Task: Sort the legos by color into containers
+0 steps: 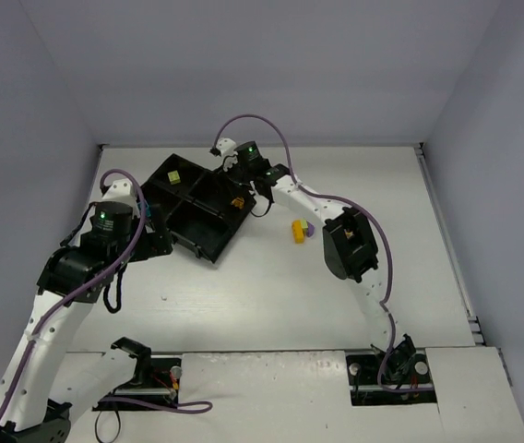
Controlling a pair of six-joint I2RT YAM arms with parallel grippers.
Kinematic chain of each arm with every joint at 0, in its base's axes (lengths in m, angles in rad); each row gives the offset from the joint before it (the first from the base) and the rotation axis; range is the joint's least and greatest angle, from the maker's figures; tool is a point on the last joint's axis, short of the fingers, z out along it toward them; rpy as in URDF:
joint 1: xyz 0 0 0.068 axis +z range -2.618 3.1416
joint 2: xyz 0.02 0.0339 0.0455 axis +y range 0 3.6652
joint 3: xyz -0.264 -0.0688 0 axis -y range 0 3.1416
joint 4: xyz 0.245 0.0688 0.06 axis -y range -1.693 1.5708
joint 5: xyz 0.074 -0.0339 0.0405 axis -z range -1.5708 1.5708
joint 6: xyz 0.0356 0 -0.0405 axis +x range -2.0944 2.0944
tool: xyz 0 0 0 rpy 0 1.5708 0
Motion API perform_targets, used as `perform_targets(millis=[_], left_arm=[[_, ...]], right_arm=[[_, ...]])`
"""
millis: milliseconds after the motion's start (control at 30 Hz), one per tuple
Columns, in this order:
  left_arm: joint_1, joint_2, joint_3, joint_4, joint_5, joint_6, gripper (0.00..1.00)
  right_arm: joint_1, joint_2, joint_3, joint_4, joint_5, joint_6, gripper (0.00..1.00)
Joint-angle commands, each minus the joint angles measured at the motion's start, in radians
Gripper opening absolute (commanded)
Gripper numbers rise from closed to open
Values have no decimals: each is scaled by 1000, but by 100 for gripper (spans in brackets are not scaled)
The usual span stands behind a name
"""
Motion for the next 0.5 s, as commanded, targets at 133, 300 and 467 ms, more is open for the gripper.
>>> perform_targets(millis=[133,300,467], left_arm=[[7,38,34,23,52,-18,87],[7,67,32,81,95,9,87],[6,99,32,143,156,60,87]], right_arm=[[14,-50,45,52,82,25,63],[4,-176,-62,55,171,54,66],[-67,-378,-237,55,243,169,65]])
